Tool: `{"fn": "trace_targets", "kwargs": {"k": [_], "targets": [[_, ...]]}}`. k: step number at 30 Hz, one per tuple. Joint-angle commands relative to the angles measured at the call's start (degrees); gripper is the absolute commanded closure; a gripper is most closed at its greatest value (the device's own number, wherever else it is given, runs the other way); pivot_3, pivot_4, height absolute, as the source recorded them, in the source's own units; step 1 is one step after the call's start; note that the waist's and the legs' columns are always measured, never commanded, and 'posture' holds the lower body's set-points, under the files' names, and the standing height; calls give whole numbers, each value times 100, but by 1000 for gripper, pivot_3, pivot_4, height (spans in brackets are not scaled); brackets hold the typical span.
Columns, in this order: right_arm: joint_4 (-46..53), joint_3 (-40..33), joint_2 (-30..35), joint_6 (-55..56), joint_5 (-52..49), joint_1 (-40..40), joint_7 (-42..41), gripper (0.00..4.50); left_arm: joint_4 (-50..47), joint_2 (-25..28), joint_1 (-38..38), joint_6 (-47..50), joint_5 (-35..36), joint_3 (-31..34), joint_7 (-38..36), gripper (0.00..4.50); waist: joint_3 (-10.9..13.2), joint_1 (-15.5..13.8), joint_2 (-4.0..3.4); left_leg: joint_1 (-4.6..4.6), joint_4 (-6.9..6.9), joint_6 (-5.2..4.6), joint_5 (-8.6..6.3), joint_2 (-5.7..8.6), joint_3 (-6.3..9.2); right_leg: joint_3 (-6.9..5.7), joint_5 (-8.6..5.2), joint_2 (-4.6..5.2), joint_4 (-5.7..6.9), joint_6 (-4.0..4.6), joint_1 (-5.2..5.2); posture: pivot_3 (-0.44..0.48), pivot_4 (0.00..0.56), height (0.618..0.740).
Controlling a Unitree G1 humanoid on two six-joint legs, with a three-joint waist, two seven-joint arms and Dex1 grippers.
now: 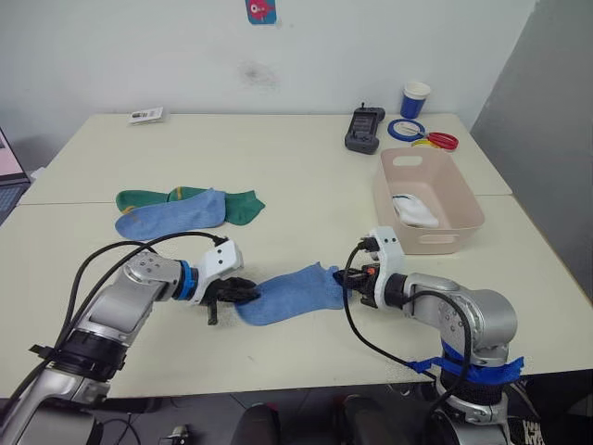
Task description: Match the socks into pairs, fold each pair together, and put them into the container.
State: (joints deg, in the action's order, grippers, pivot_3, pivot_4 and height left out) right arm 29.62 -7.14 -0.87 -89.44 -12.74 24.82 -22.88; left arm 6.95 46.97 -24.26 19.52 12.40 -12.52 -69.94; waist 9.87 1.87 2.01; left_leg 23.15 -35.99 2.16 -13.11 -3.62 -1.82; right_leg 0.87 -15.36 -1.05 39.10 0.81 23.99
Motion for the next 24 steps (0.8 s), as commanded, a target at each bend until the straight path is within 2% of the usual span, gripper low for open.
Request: {"fn": "trace_targets", "kwargs": {"k": [1,3,4,9,12,16,18,24], "targets": [[191,-52,351,365,-223,-77,-82,2335,-137,4,46,206,138,413,220,2380,0,0,1,0,0,0,0,0,0,0,0,0,0,0,0,0,150,740],[69,-87,701,626,-399,-119,-307,1631,-215,-16,209,481,283,827,602,1721,1,12,1,3,-1,0,0,0,0,1,0,1,-1,-1,3,0,150,740],[-12,-113,860,741,-518,-136,-447,1619,-288,-18,325,696,414,1063,750,1444,1,21,2,3,0,0,0,-2,-1,3,0,1,0,-1,3,0,150,740],[-539,-154,1462,1108,-1180,-211,-1199,1619,-1267,-221,1179,2527,1719,2430,1377,1444,2,85,4,2,3,-1,0,-10,9,-3,-1,0,-2,0,4,0,150,740],[-1076,189,1906,1736,-1296,-239,-1687,1619,-1902,-470,1767,3494,2398,3118,1873,1444,4,101,6,2,2,-1,0,-9,9,-2,-1,1,-2,0,2,0,150,740],[-1960,548,2083,2523,-1184,-10,-1901,1619,-2856,-985,2431,4163,2979,3340,2542,1444,5,105,9,-8,-2,-1,0,-3,8,0,4,8,-3,-8,-11,0,150,740],[-2268,739,2112,2804,-1154,135,-2004,1619,-3146,-1152,2716,4183,3000,3259,2759,1444,5,118,9,-22,-2,-1,0,-2,9,5,4,10,-3,-9,-24,0,150,740],[-3008,1029,2087,3220,-1171,556,-2187,1619,-3396,-1494,2945,4187,2992,3069,3321,1444,5,97,10,-24,-2,-1,0,-2,10,-1,5,6,-2,-8,-28,0,150,740]]}}
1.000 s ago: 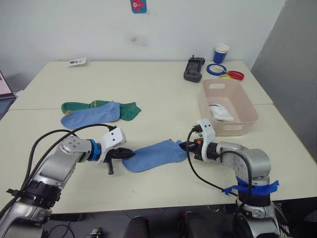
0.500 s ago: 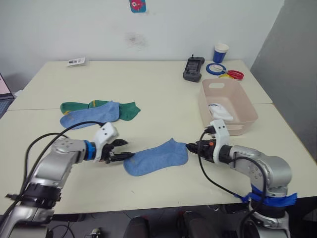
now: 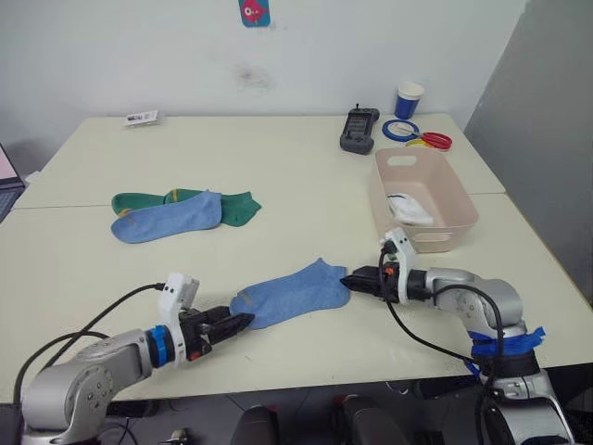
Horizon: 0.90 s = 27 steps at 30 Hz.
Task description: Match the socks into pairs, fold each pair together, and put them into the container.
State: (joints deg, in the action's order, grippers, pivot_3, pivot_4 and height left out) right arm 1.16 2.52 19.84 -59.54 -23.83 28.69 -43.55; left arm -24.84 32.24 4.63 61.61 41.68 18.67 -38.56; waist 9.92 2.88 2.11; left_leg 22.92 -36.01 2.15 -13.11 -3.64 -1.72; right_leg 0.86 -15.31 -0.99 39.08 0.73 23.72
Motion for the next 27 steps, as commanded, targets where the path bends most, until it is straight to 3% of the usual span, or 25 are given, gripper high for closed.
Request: {"fn": "trace_targets", "kwargs": {"k": [1,8,11,18,19,23,27], "targets": [[-288,127,30,283,-35,219,-159,1619,-214,-37,72,-32,53,-53,247,1444,0,-5,0,0,0,0,0,1,0,1,0,0,-3,0,-2,0,150,740],[-791,352,77,530,73,388,-251,1619,-112,-12,104,-232,-14,-201,328,1444,-1,-12,0,-8,0,0,0,1,-2,3,0,2,-3,0,-8,0,150,740],[-837,334,89,522,15,424,-287,2228,-18,-73,24,-346,-81,-305,424,2043,-2,-19,0,-14,0,0,0,2,0,-1,0,2,-3,1,-16,0,150,740],[-773,405,202,526,18,411,-330,4500,153,-36,-20,-500,-123,-416,494,4123,-1,-36,0,-8,0,0,0,3,-2,2,0,4,-10,0,-15,0,150,740],[-740,413,216,523,12,400,-311,4500,178,-26,-19,-539,-135,-431,486,4414,-1,-36,0,-8,0,0,0,3,-2,2,0,4,-10,0,-14,0,150,740],[-451,436,304,393,-37,304,-256,4500,269,96,-3,-659,-177,-441,372,4463,-1,-45,0,-8,0,0,0,2,-1,0,0,4,-9,0,-14,0,150,740],[748,-31,132,-951,-667,-70,273,4500,307,585,169,-636,-106,-296,-22,4463,-2,-50,0,-4,2,0,0,-4,2,-1,-2,3,-9,4,-9,0,150,740]]}}
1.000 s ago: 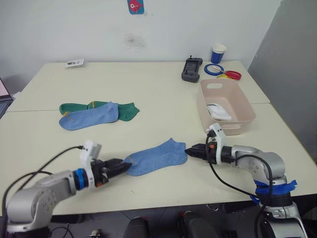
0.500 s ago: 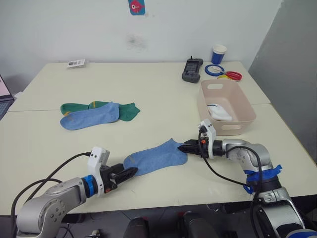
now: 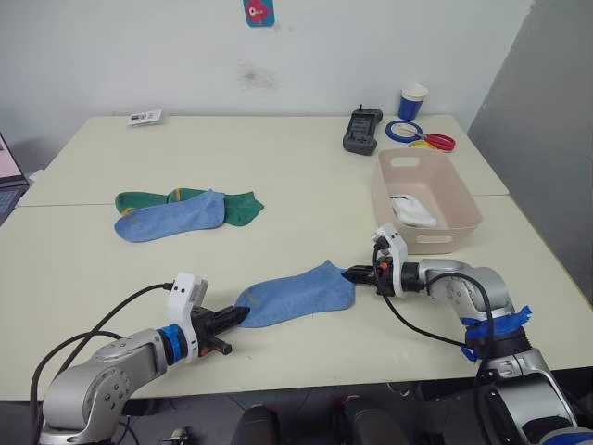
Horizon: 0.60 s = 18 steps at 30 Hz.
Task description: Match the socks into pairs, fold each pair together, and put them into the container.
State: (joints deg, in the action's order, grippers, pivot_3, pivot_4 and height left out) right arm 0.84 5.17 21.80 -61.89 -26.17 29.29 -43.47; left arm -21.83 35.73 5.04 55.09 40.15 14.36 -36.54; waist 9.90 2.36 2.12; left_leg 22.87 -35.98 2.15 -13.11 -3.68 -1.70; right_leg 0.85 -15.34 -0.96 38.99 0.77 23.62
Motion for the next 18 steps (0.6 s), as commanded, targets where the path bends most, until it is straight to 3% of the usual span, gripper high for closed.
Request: {"fn": "trace_targets", "kwargs": {"k": [1,6,18], "targets": [[1074,-379,-107,-983,-548,-227,389,4500,-24,342,191,55,123,177,-322,4463,1,3,-2,-1,2,0,0,0,2,4,-1,0,1,1,3,0,150,740],[2308,-937,-504,-2247,-1032,-706,1028,4500,-46,805,433,8,151,230,-693,4463,1,3,-2,-1,3,0,0,-2,9,4,-1,2,4,1,9,0,150,740],[2680,-941,-640,-2138,-1029,-1100,1643,4500,351,789,69,-271,-82,-59,-736,4463,1,-4,-2,4,5,1,0,1,5,2,-1,4,2,2,15,0,150,740]]}}
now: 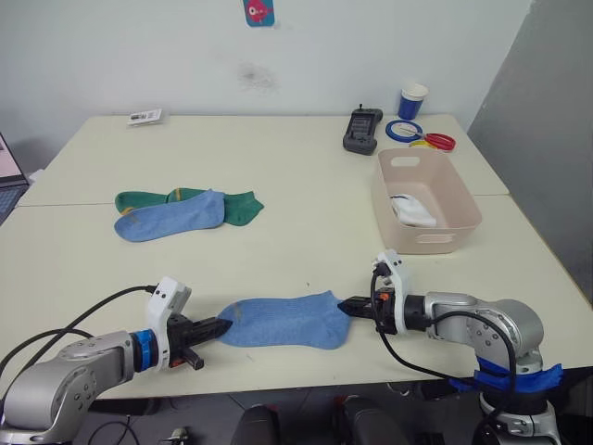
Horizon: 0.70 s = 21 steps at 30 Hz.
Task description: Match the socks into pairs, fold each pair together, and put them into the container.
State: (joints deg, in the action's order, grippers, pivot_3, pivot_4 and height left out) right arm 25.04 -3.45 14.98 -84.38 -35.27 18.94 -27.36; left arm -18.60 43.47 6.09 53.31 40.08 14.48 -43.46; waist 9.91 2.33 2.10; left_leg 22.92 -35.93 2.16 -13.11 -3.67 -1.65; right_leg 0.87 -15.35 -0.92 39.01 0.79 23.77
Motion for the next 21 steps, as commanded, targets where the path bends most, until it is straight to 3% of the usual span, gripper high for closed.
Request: {"fn": "trace_targets", "kwargs": {"k": [1,8,12,17,19,21], "targets": [[260,-62,55,133,-127,-89,34,4500,48,5,-57,-110,-83,-100,-47,4463,0,-3,0,1,0,0,0,1,0,0,0,0,-1,0,0,0,150,740],[243,-22,100,195,-141,-137,66,4500,102,10,-100,-212,-166,-202,-121,4463,0,-6,0,0,0,0,0,1,-1,1,0,1,-2,0,-1,0,150,740],[283,-162,131,146,-258,-161,34,3458,167,4,-129,-320,-199,-141,-134,3565,0,-15,0,1,0,0,0,1,-1,0,0,1,-2,0,-1,0,150,740],[140,-513,449,268,-425,-27,-113,1696,299,157,-18,-451,-177,232,-257,2030,0,-13,0,0,0,0,0,1,-1,0,0,1,-2,0,0,0,150,740],[162,-490,809,552,-431,-70,-365,945,361,173,46,-675,-181,451,-350,1367,0,-4,0,0,0,0,0,0,-1,2,0,1,-2,0,1,0,150,740],[287,-150,1477,1629,-83,-365,-993,222,446,4,41,-1187,-134,834,-446,749,3,-16,0,2,2,0,0,1,-2,-2,-2,0,-3,3,3,0,150,740]]}}
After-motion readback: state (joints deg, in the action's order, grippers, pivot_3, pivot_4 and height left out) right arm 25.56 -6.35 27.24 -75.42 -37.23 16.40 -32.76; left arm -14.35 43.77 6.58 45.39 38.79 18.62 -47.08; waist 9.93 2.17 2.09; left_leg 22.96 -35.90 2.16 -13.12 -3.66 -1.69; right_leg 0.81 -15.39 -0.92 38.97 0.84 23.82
